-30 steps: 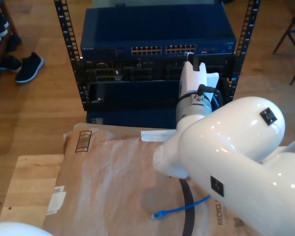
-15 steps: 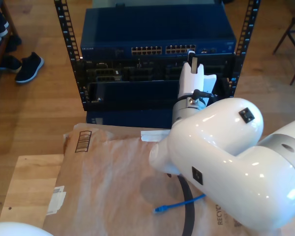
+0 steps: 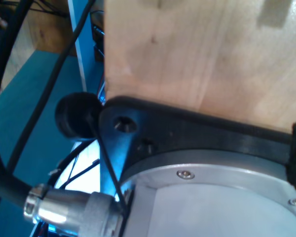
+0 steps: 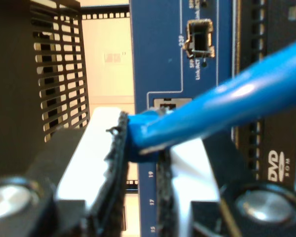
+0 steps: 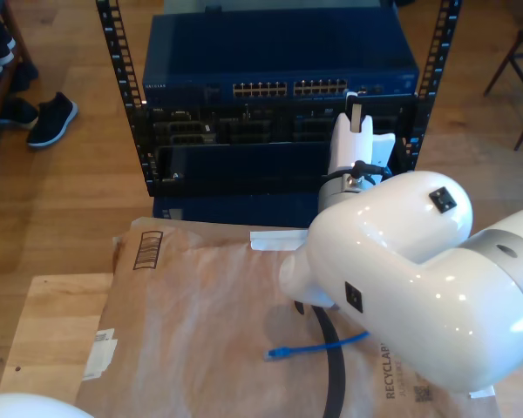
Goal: Grab the cable and plug it in
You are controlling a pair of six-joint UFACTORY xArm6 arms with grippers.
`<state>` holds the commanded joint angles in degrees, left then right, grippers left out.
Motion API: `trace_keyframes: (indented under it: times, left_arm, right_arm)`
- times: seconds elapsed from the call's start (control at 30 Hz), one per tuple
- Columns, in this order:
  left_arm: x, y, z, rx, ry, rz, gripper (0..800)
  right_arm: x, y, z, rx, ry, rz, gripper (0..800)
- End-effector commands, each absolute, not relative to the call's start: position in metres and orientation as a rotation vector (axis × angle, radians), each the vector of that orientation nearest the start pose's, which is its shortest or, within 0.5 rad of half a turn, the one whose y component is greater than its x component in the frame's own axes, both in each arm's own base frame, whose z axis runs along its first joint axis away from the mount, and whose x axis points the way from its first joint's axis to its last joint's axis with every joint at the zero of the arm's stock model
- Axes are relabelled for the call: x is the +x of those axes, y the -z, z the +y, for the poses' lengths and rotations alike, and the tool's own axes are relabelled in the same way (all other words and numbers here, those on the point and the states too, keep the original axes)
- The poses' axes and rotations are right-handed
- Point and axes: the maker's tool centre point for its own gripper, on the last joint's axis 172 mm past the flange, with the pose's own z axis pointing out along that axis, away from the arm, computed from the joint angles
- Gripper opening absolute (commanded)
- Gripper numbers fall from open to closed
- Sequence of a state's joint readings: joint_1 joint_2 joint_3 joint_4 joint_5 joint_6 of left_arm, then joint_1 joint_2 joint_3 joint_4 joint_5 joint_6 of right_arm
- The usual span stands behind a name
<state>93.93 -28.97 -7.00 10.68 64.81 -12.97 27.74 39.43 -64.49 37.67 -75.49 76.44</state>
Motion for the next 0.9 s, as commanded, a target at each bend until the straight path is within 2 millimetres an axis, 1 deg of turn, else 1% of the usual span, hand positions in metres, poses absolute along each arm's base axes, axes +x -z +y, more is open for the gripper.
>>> trace_keyframes:
  times: [0.03, 0.1, 0.3, 0.4, 0.67, 0.77, 0.9]
  left_arm:
    - [-0.0468, -0.04, 0.1097, 1.832, 0.693, 2.177, 799]
    - [-0.0468, -0.0401, 0.1093, 1.831, 0.694, 2.176, 799]
    - [-0.0468, -0.04, 0.1097, 1.832, 0.693, 2.177, 798]
    - [-0.0468, -0.04, 0.1097, 1.832, 0.693, 2.177, 798]
    - [-0.0468, -0.04, 0.1097, 1.832, 0.693, 2.177, 799]
    - [-0.0468, -0.04, 0.1097, 1.832, 0.693, 2.177, 798]
    - [-0.0468, -0.04, 0.1097, 1.832, 0.693, 2.177, 799]
  right_arm:
    - [0.6425, -0.2743, 0.1449, -1.048, 1.35, 1.249, 0]
    - [0.6443, -0.2741, 0.1385, -1.043, 1.357, 1.255, 0]
    - [0.6449, -0.2709, 0.1368, -1.042, 1.365, 1.25, 0]
    - [0.6462, -0.2735, 0.141, -1.05, 1.361, 1.229, 0]
    - [0.6501, -0.2776, 0.1401, -1.04, 1.363, 1.222, 0]
    - [0.6506, -0.2759, 0.1451, -1.055, 1.357, 1.207, 0]
    - [0.6511, -0.2754, 0.1461, -1.058, 1.355, 1.204, 0]
